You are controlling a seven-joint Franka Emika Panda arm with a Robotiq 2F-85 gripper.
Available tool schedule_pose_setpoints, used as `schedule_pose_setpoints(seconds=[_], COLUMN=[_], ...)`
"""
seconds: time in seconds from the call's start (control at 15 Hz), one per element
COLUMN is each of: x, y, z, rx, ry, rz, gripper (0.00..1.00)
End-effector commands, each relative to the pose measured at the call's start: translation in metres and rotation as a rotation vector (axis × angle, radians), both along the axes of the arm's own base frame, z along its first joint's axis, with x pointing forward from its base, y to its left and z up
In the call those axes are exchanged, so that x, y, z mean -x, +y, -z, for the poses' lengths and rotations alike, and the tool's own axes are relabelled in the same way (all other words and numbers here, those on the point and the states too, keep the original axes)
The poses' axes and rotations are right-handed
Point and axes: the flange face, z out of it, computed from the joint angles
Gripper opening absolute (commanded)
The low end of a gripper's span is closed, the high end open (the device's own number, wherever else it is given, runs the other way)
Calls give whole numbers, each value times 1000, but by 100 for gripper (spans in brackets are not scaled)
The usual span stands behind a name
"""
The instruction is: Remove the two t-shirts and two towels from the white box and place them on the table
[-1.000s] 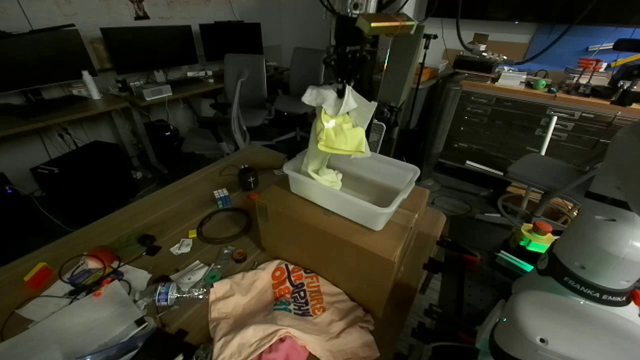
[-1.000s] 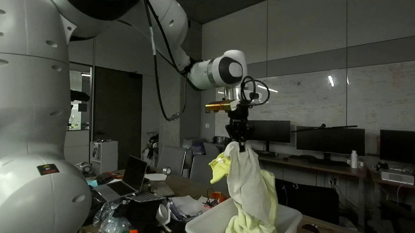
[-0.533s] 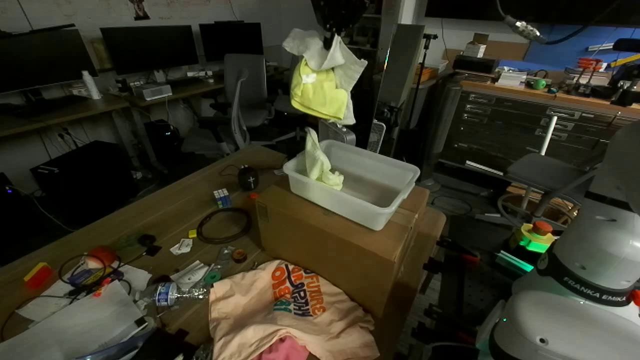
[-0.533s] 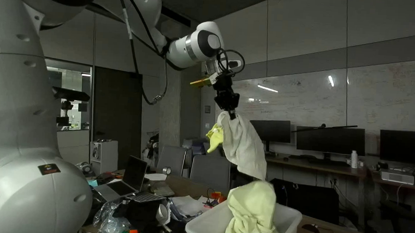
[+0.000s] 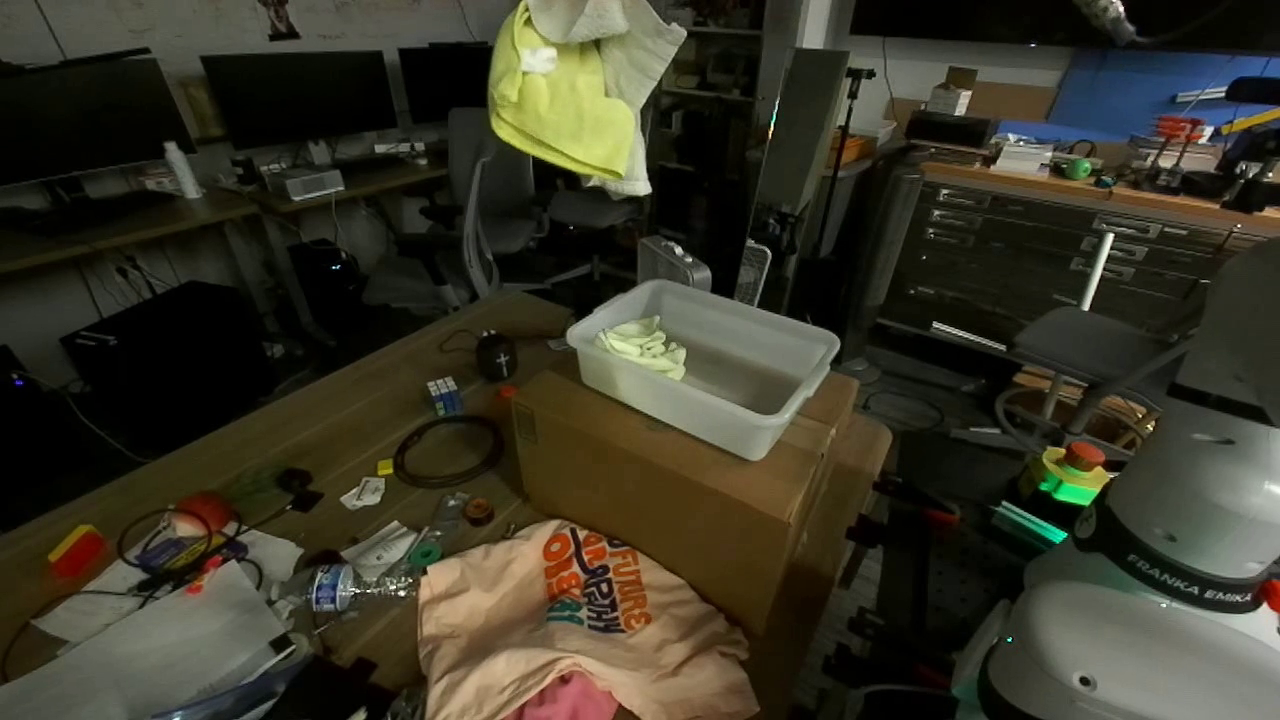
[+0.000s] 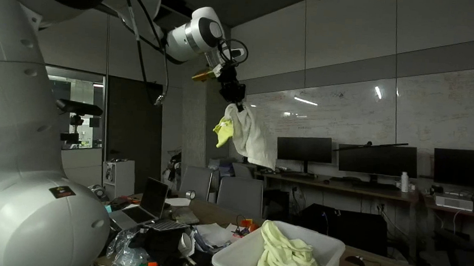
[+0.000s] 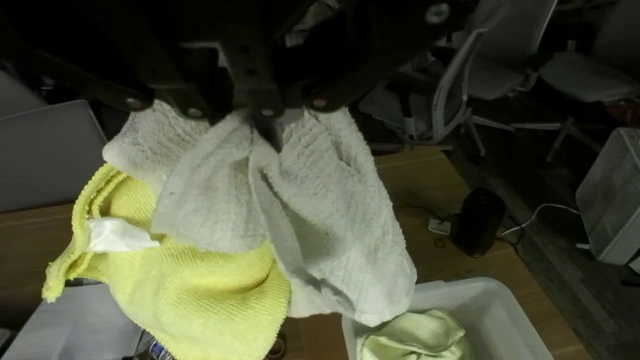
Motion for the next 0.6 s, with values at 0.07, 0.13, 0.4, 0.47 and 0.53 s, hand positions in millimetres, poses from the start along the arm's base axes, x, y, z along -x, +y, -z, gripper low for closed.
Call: schedule_pose_setpoints(seconds=[0.07, 0.13, 0.4, 0.47, 0.53], x=[-13, -15, -21, -23, -23], y=[63, 76, 118, 124, 128], z=[10, 18, 49, 56, 60], rx=[50, 69, 165, 196, 230], ry=[35, 51, 97, 107, 113], rz=[-115, -142, -240, -259, -272], gripper=[4, 4, 19, 40, 44])
